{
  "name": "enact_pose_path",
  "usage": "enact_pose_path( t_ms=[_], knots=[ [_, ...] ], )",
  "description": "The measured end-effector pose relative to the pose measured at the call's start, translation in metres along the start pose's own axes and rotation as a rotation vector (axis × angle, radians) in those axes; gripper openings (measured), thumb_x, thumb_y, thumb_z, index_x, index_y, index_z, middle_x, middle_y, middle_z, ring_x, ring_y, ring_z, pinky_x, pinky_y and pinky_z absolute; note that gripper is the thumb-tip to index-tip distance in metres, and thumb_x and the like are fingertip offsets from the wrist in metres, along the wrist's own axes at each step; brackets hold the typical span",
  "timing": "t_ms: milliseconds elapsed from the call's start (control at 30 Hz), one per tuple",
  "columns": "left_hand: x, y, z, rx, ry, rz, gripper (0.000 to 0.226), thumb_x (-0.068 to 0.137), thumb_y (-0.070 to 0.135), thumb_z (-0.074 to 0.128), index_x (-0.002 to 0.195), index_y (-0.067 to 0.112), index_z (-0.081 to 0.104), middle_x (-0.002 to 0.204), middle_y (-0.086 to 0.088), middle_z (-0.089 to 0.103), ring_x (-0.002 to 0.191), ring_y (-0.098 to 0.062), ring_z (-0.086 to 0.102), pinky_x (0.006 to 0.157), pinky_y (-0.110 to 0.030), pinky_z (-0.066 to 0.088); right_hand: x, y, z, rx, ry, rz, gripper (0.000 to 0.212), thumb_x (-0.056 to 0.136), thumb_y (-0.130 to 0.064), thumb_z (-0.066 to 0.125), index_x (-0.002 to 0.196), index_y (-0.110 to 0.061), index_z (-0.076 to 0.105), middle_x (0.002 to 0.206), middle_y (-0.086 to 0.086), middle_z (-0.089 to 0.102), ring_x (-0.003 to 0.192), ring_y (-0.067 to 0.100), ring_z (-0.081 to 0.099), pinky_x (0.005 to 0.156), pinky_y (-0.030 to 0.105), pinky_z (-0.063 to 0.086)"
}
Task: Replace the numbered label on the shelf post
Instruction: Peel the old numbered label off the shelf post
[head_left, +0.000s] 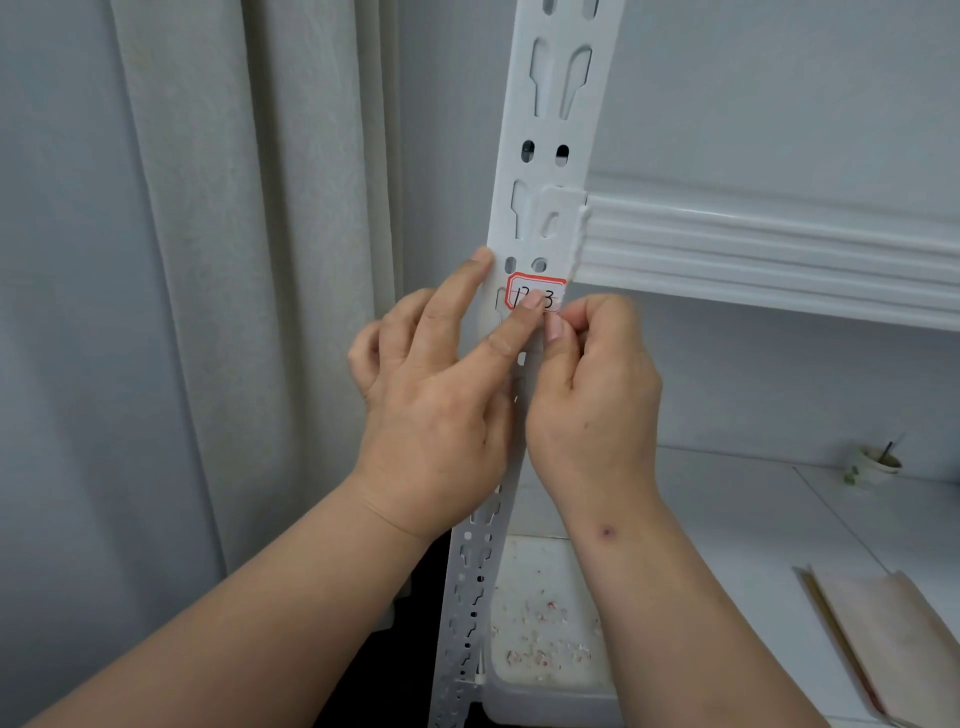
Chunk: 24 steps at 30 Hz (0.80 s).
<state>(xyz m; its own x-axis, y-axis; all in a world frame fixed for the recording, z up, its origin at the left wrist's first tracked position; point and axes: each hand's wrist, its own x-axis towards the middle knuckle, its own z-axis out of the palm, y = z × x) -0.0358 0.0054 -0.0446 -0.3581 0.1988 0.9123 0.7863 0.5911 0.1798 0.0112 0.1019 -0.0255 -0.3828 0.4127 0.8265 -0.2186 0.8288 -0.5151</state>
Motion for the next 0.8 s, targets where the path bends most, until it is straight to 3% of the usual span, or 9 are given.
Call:
enact_pose_path(
  t_ms=[133, 267, 367, 600, 800],
  knots=[
    [-0.001, -0.002, -0.001, 0.001, -0.007, 0.009, 0.053, 0.08, 0.016, 0.062, 0.13, 0.031, 0.062, 0.15, -0.007, 0.043, 0.12, -0.034, 0.049, 0.096, -0.046, 0.029, -0.009, 0.003, -0.004, 0.037, 0.029, 0.014, 0.008, 0.094, -0.023, 0.049, 0.089, -0.023, 0.042, 0.069, -0.015, 0.048, 0.062, 0.011, 0.046, 0.056, 0.022, 0.031],
    [-0.003, -0.002, -0.002, -0.019, -0.015, -0.011, 0.052, 0.08, 0.015, 0.06, 0.13, 0.029, 0.062, 0.151, -0.006, 0.042, 0.122, -0.032, 0.047, 0.097, -0.047, 0.028, -0.001, 0.0, -0.005, 0.088, 0.061, 0.092, 0.011, 0.092, -0.031, 0.054, 0.089, -0.026, 0.044, 0.071, -0.013, 0.057, 0.064, 0.007, 0.055, 0.058, 0.013, 0.038],
    [-0.003, 0.0, -0.001, -0.028, -0.001, -0.017, 0.051, 0.079, 0.015, 0.062, 0.129, 0.027, 0.062, 0.15, -0.006, 0.043, 0.121, -0.031, 0.048, 0.096, -0.047, 0.029, 0.006, -0.001, -0.003, 0.061, 0.042, 0.099, 0.012, 0.093, -0.028, 0.057, 0.085, -0.024, 0.048, 0.074, -0.011, 0.059, 0.067, 0.013, 0.057, 0.061, 0.022, 0.041],
    [-0.004, 0.002, -0.001, -0.061, 0.005, -0.029, 0.049, 0.079, 0.015, 0.064, 0.127, 0.026, 0.063, 0.151, -0.006, 0.042, 0.122, -0.028, 0.05, 0.096, -0.045, 0.028, 0.003, -0.004, -0.002, -0.009, 0.008, 0.024, 0.01, 0.093, -0.024, 0.05, 0.084, -0.021, 0.048, 0.076, -0.004, 0.058, 0.068, 0.018, 0.051, 0.06, 0.025, 0.031],
    [0.003, 0.006, -0.007, -0.141, 0.055, -0.076, 0.048, 0.078, 0.01, 0.063, 0.124, 0.022, 0.064, 0.14, -0.002, 0.054, 0.114, -0.021, 0.057, 0.095, -0.041, 0.028, 0.009, -0.009, -0.005, 0.042, 0.058, 0.002, 0.002, 0.093, -0.023, 0.053, 0.093, -0.023, 0.05, 0.084, -0.006, 0.06, 0.075, 0.015, 0.058, 0.067, 0.028, 0.043]
  ],
)
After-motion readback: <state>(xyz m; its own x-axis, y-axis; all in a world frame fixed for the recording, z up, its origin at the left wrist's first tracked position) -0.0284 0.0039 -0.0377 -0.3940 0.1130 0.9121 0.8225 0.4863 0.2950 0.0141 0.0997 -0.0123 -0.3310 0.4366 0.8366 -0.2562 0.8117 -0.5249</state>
